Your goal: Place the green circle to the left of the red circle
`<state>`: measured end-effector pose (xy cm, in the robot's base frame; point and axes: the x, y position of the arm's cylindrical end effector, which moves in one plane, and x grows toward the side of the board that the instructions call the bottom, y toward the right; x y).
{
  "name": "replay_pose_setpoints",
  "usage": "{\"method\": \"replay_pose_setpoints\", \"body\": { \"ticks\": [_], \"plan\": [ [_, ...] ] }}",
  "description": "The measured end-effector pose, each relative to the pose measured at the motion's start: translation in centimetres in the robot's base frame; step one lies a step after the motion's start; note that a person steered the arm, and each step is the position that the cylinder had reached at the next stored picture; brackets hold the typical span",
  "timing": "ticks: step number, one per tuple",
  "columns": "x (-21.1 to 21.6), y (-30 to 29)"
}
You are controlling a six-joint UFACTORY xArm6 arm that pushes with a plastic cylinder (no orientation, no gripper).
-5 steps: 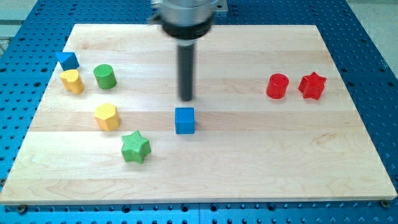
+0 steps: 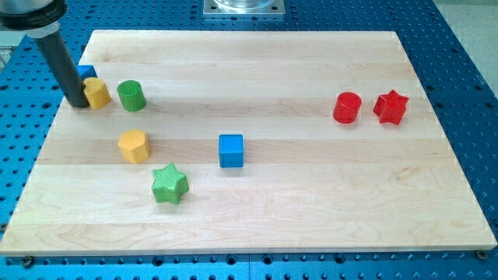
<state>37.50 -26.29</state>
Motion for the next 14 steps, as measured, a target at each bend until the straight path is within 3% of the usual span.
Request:
{"method": "replay_pose_setpoints", "body": {
  "ticks": [1, 3, 5, 6, 7, 9, 10, 11, 12, 14],
  "plan": [
    [1.1, 4.4],
    [0.6, 7.0],
    [3.9, 16.2],
    [3.2, 10.1],
    [0.7, 15.8],
    [-0.9, 21.2],
    [2.6, 29.0],
    [2.5, 26.9],
    [8.6, 25.7],
    [7.8, 33.0]
  ]
}}
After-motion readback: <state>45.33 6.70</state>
